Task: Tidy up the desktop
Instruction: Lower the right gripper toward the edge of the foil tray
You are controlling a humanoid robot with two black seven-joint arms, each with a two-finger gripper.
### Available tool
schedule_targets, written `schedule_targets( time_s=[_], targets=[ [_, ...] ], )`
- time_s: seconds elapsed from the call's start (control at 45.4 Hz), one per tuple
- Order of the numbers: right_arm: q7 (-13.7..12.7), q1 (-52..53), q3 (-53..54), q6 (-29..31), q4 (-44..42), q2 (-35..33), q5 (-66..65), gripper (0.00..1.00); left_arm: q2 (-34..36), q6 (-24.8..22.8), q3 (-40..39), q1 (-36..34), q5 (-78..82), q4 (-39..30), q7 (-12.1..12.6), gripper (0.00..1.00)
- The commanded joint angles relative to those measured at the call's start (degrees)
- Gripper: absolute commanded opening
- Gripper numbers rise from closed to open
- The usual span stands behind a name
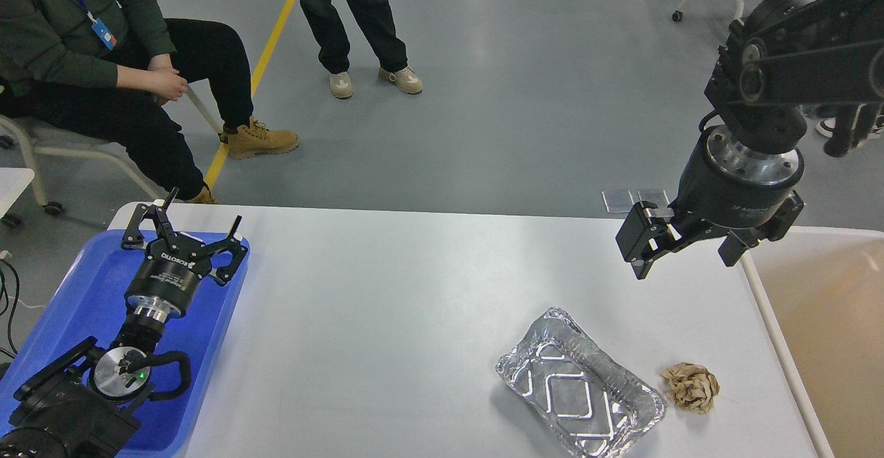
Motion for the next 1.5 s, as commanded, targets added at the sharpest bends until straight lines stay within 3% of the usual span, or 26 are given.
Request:
schedule_targets(
  time_s=[0.0, 0.573, 0.947, 1.146, 1.476],
  targets=[
    [0.0, -0.36, 0.02, -0.09, 0.0, 0.23, 0.07, 1.0, 0.0, -0.05, 0.01, 0.0, 0.0, 0.0, 0.01, 0.99],
    [0.0, -4.93, 0.02, -2.11, -0.17, 0.93, 2.26, 1.0, 0.0, -0.05, 0.01, 0.0, 0.0, 0.0, -0.08, 0.99],
    [-0.09, -10.12, -1.12, -12.04, 1.93, -1.35, 7.54, 1.0, 0.09, -0.05, 0.01, 0.09, 0.0, 0.0, -0.08, 0.99],
    [0.0, -13.2, -2.53, -15.2, 4.22, -6.54, 7.28, 1.0, 0.09, -0.05, 0.01, 0.09, 0.0, 0.0, -0.08, 0.99],
    [-0.09, -16.01, -2.53, -20.74, 9.49, -8.47, 7.37, 1.0, 0.09, -0.05, 0.01, 0.09, 0.0, 0.0, -0.08, 0.99]
  ],
)
